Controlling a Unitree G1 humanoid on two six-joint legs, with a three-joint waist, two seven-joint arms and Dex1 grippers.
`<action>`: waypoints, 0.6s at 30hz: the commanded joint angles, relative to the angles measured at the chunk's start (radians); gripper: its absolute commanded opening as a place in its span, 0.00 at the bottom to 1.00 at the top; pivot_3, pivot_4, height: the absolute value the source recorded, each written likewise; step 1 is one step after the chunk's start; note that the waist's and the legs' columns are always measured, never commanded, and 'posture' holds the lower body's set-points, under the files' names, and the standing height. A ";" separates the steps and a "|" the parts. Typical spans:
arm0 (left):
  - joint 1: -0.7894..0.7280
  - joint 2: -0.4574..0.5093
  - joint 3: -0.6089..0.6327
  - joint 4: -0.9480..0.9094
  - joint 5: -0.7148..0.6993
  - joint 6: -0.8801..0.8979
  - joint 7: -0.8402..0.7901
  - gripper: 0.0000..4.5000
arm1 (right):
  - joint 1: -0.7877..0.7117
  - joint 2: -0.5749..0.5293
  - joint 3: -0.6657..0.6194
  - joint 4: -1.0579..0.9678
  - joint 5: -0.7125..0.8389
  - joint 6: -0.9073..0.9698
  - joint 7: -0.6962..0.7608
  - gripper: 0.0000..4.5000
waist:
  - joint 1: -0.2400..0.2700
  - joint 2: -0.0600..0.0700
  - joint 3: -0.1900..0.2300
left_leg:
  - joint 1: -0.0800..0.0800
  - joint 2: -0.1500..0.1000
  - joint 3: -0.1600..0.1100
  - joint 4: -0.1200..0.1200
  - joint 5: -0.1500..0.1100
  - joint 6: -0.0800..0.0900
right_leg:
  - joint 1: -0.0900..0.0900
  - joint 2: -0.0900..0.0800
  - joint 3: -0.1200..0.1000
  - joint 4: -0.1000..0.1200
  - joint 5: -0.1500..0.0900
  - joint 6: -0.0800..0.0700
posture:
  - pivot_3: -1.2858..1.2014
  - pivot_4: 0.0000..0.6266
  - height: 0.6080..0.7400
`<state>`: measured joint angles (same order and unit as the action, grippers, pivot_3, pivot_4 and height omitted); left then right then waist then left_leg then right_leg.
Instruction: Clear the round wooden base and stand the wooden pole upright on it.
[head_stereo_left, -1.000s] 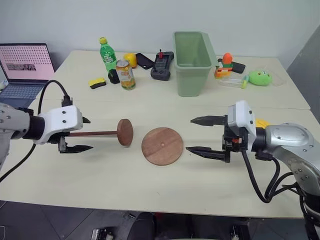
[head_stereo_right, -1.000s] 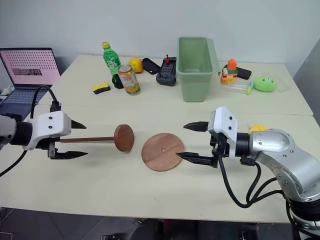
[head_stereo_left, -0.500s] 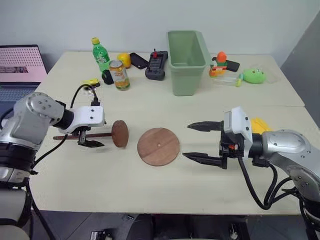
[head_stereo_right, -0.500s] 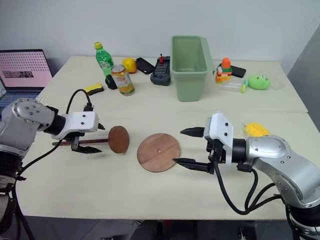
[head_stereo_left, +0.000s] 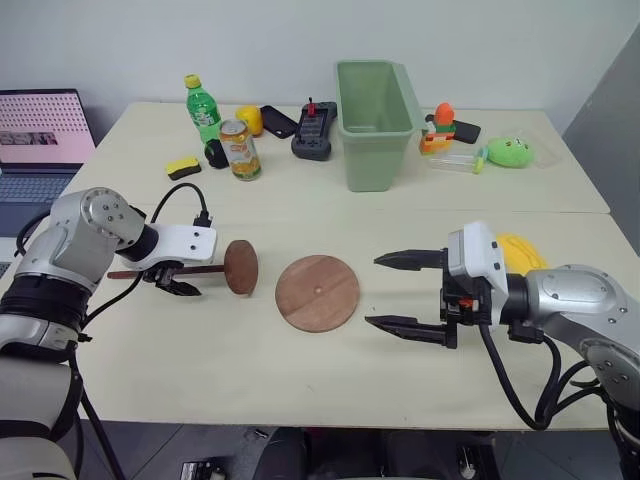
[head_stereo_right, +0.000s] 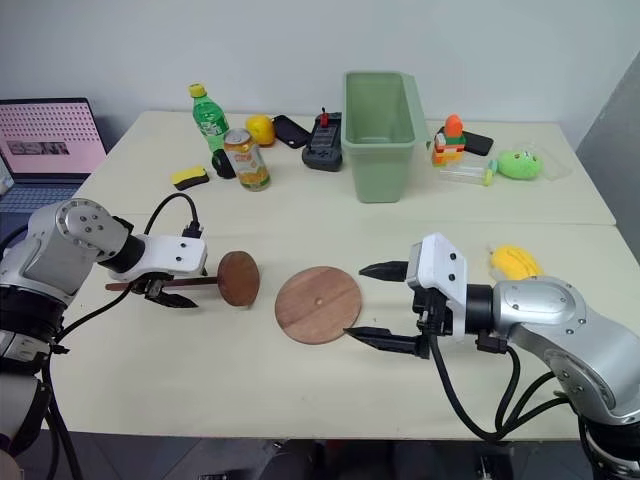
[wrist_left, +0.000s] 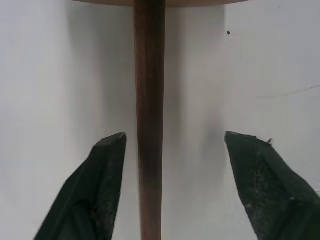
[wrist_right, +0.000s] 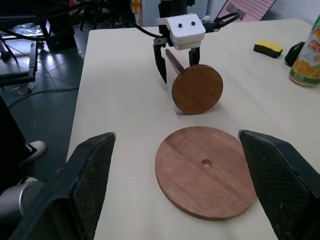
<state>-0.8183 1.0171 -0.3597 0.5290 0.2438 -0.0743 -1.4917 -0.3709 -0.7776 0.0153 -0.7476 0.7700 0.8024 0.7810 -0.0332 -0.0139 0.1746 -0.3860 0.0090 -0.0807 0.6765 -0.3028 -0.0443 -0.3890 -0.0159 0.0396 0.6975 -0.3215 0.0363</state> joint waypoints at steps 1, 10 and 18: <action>-0.006 0.006 0.021 -0.001 0.009 0.001 0.010 0.49 | -0.005 -0.011 -0.023 -0.028 0.020 -0.010 0.001 0.92 | 0.000 0.000 0.000 | 0.000 0.000 0.000 0.000 0.000 0.000 | 0.000 0.000 0.000 0.000 0.000 0.000 | 0.52 0.24 1.00; -0.013 0.001 0.038 -0.003 -0.006 0.031 0.015 0.07 | -0.015 -0.021 -0.016 -0.009 0.010 -0.016 0.022 0.92 | 0.000 0.000 0.000 | 0.000 0.000 0.000 0.000 0.000 0.000 | 0.000 0.000 0.000 0.000 0.000 0.000 | 0.52 0.24 1.00; -0.105 -0.032 0.196 -0.046 -0.192 0.257 0.005 0.05 | -0.009 -0.057 -0.045 -0.009 0.030 -0.006 0.043 0.92 | 0.001 -0.002 0.001 | 0.000 0.000 -0.001 0.001 0.000 0.000 | 0.000 0.000 -0.001 0.000 0.000 0.000 | 0.52 0.24 1.00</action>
<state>-0.8725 0.9904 -0.2607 0.5234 0.1397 0.0909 -1.4926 -0.3737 -0.8202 0.0113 -0.7390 0.7713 0.8010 0.8088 -0.0323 -0.0164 0.1760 -0.3868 0.0088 -0.0818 0.6777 -0.3028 -0.0443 -0.3890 -0.0161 0.0383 0.6981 -0.3215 0.0363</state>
